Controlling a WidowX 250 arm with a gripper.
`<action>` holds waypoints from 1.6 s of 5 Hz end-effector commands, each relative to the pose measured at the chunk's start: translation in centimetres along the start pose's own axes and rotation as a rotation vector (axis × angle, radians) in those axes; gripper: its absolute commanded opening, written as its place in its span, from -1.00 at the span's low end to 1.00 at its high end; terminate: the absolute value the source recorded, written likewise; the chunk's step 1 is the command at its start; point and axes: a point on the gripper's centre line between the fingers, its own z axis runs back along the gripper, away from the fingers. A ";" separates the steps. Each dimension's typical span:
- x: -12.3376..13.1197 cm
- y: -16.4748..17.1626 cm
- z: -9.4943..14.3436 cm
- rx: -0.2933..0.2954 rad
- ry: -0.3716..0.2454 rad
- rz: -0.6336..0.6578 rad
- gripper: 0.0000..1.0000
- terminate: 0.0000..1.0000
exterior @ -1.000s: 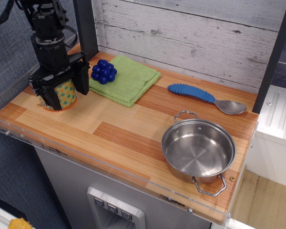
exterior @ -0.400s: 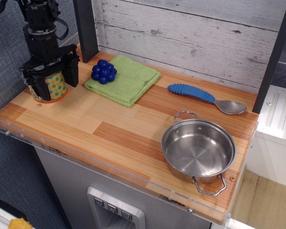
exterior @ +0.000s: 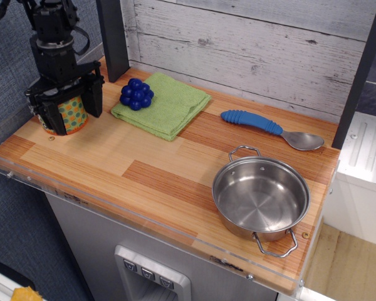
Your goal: Move the can to the left edge of the table
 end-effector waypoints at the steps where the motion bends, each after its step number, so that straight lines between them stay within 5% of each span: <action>1: -2.2 -1.2 3.7 -0.093 -0.034 -0.163 1.00 -1.00; 3: -3.9 -3.1 6.2 -0.065 -0.206 -0.563 1.00 -1.00; 4: -3.1 -3.9 7.2 -0.071 -0.223 -0.729 1.00 -1.00; 8: 0.3 -2.3 10.7 -0.081 -0.303 -0.831 1.00 -1.00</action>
